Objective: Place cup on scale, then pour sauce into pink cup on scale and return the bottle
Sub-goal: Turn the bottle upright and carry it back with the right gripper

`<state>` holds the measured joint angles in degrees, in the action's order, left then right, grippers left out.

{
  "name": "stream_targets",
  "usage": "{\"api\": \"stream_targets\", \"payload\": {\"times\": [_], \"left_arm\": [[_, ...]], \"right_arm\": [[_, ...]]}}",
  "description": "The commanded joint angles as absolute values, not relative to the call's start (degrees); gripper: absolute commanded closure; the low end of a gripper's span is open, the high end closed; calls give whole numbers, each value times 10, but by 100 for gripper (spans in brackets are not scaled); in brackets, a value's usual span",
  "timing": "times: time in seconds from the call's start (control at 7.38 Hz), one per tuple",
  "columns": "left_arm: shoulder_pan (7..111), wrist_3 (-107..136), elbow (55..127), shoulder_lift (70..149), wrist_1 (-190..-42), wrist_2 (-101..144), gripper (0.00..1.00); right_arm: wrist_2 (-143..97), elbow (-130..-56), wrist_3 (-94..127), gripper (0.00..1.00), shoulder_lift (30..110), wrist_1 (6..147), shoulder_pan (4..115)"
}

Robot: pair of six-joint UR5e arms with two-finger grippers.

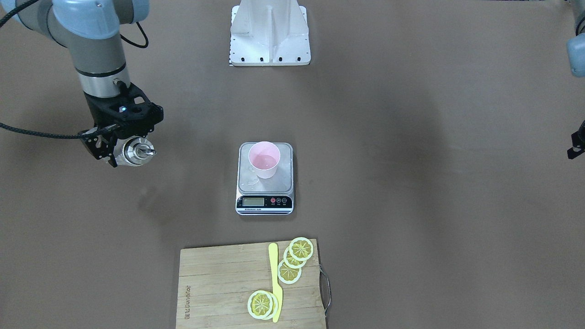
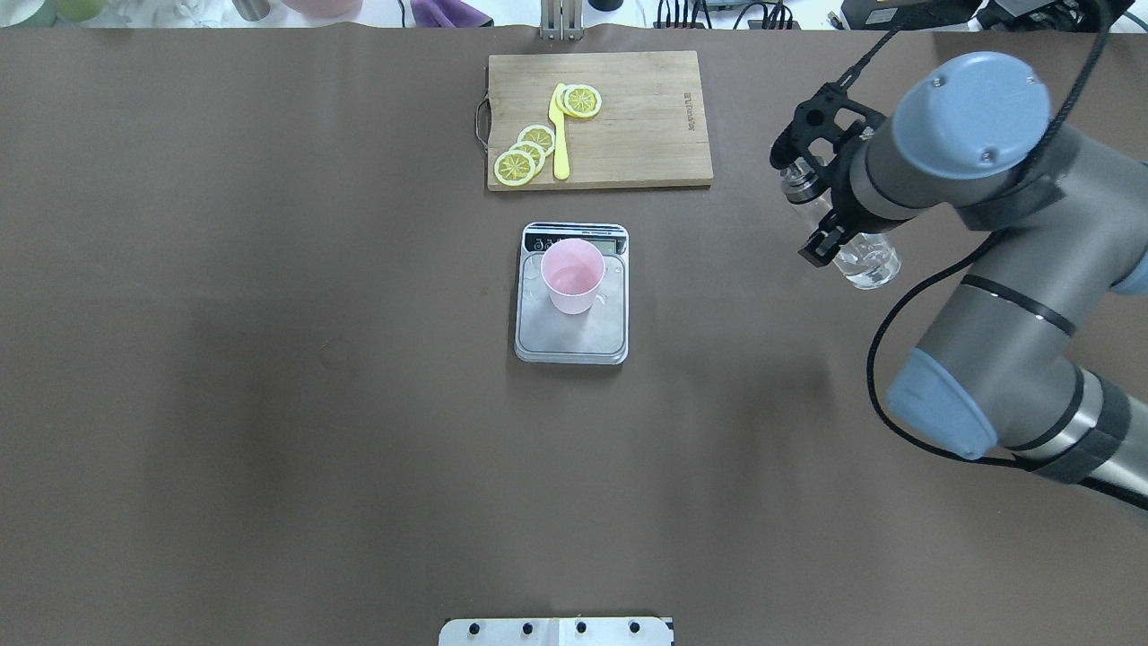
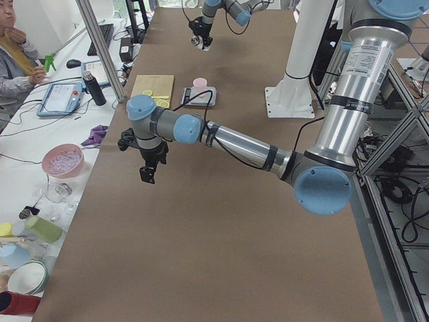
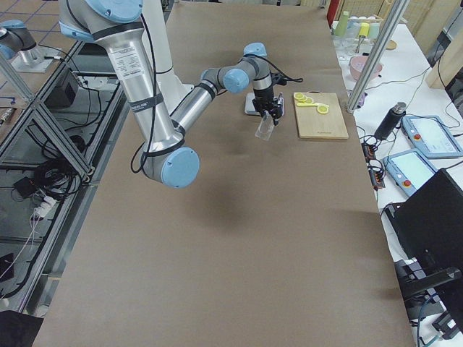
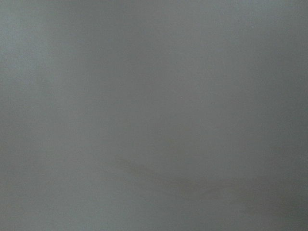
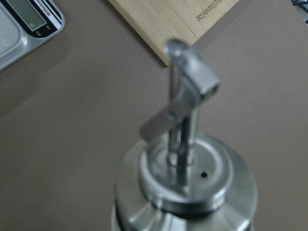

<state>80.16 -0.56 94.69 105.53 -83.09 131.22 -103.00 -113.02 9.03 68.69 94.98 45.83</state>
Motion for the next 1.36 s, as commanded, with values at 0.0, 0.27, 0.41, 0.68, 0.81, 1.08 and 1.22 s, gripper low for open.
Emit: {"api": "stream_targets", "payload": {"times": [0.0, 0.27, 0.41, 0.68, 0.81, 1.08, 1.22], "left_arm": [[802, -5, 947, 1056, -831, 1311, 2], [802, -5, 947, 1056, -831, 1311, 2], [802, -4, 947, 1056, -831, 1311, 2], [802, -4, 947, 1057, -831, 1311, 2], [802, -4, 947, 1058, -831, 1311, 2], [802, -4, 948, 1060, -829, 1311, 2], [802, -4, 949, 1061, -829, 1311, 2]], "right_arm": [[-1128, -1130, 97, 100, 773, 817, 520], [-1165, -1118, 97, 100, 849, 651, 550], [-1166, -1106, 100, 100, 878, 554, 550], [-1172, -1002, 123, 100, 903, 305, 550], [-1178, -954, 152, 100, 904, 214, 550], [-1179, -915, 261, 100, 904, 89, 550], [-1173, -912, 267, 100, 904, 83, 549]]}}
